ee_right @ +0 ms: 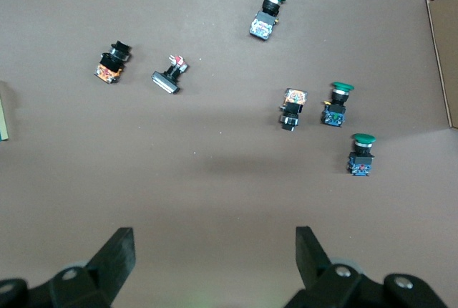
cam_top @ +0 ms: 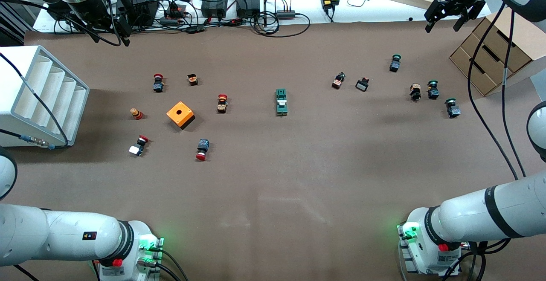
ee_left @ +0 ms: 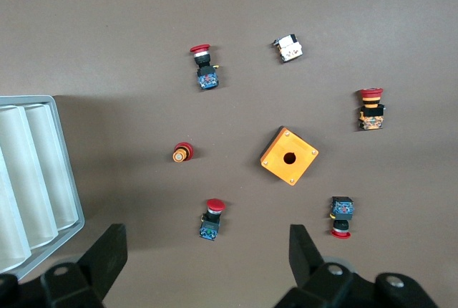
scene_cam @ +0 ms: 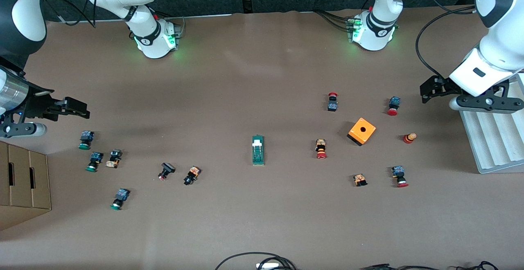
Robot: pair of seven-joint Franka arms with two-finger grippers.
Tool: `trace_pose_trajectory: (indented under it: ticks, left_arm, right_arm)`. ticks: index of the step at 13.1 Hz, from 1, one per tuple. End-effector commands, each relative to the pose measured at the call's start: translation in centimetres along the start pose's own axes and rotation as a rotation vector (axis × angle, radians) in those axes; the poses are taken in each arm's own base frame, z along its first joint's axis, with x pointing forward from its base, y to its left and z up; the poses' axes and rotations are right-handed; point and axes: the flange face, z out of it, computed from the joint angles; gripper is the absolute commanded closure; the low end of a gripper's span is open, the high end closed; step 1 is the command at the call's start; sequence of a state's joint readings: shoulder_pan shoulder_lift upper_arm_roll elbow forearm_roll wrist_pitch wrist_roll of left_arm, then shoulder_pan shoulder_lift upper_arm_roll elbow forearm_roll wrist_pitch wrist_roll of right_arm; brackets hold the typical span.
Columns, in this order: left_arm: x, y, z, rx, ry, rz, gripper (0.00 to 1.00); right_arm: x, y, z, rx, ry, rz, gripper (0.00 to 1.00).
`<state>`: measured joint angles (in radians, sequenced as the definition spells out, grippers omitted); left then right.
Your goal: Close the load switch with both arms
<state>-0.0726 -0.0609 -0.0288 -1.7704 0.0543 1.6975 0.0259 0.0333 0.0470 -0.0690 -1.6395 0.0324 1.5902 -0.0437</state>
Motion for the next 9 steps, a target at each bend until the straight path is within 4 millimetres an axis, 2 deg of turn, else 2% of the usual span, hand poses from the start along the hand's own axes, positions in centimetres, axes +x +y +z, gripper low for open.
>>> trace_pose_trajectory:
  ticks: [1,9]
  left_arm:
    - [0.22,0.18,-0.60,0.008,-0.005,-0.005,0.00]
    - [0.18,0.42,-0.62,0.001,-0.004,-0.007,0.00]
  right_arm:
    - [0.40,0.10,-0.11,-0.006,-0.005,0.006,0.00]
    - [0.74,0.30,0.55,-0.007,-0.017,0.016,0.00]
